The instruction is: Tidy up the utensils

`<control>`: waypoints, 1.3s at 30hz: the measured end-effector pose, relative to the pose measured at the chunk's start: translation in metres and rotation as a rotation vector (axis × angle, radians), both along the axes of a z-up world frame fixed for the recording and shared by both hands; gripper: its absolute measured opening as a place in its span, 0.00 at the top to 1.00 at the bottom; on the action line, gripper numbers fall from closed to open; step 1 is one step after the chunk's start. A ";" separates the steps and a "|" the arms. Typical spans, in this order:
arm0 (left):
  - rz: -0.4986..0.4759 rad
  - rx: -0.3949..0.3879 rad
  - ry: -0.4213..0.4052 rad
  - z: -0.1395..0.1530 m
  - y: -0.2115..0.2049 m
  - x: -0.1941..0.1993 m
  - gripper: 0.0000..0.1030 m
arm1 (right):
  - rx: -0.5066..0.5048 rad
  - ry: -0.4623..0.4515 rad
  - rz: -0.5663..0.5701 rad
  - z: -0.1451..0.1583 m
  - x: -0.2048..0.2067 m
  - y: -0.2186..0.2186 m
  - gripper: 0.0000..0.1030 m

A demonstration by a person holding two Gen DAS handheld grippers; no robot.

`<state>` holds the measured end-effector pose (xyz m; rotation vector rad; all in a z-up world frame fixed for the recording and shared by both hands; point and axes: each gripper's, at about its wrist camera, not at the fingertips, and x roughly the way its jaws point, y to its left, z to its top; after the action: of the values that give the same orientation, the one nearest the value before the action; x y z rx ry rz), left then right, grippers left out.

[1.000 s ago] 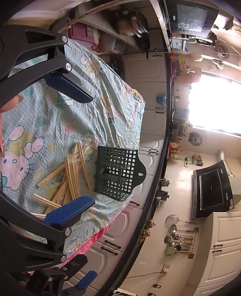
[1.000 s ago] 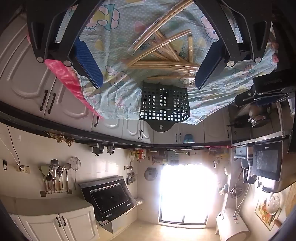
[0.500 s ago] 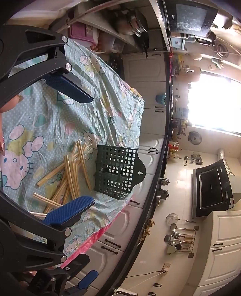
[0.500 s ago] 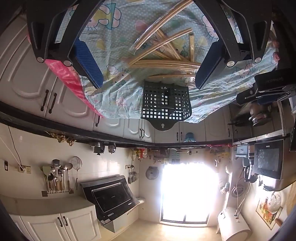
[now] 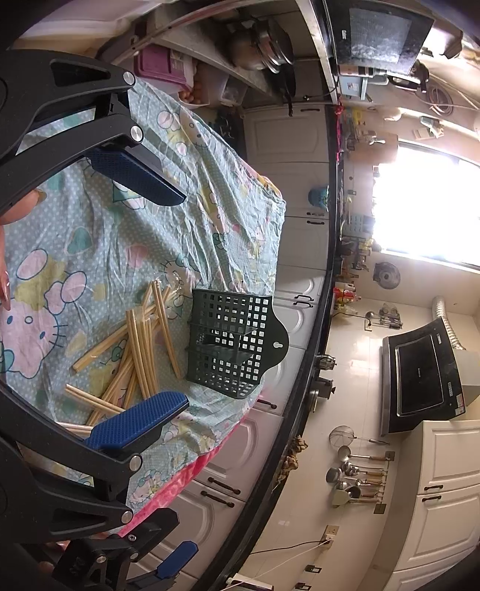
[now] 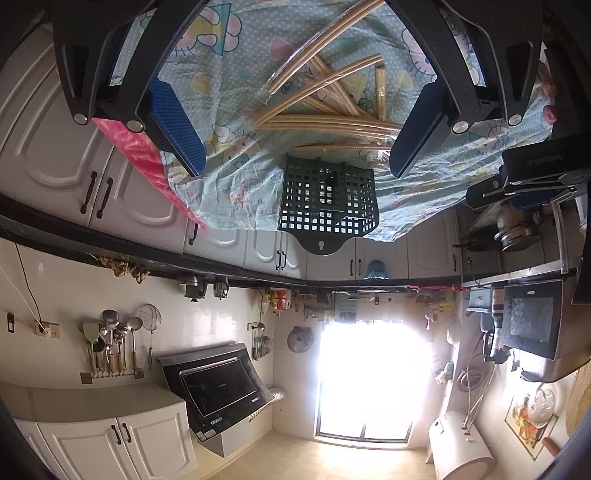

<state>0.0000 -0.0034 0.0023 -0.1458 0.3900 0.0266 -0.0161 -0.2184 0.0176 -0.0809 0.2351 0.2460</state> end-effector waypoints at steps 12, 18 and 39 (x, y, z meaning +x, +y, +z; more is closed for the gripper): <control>-0.001 0.000 0.000 0.000 0.000 0.000 0.10 | 0.000 0.001 0.001 0.000 0.000 0.000 0.06; -0.001 -0.002 -0.001 0.002 -0.001 -0.001 0.10 | 0.000 0.007 0.003 -0.001 0.000 0.000 0.06; 0.007 -0.121 0.073 -0.012 0.034 0.015 0.10 | -0.038 0.110 0.087 -0.014 0.014 0.013 0.06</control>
<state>0.0152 0.0306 -0.0097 -0.2659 0.4641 0.0154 -0.0019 -0.2058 0.0034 -0.1151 0.3464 0.3336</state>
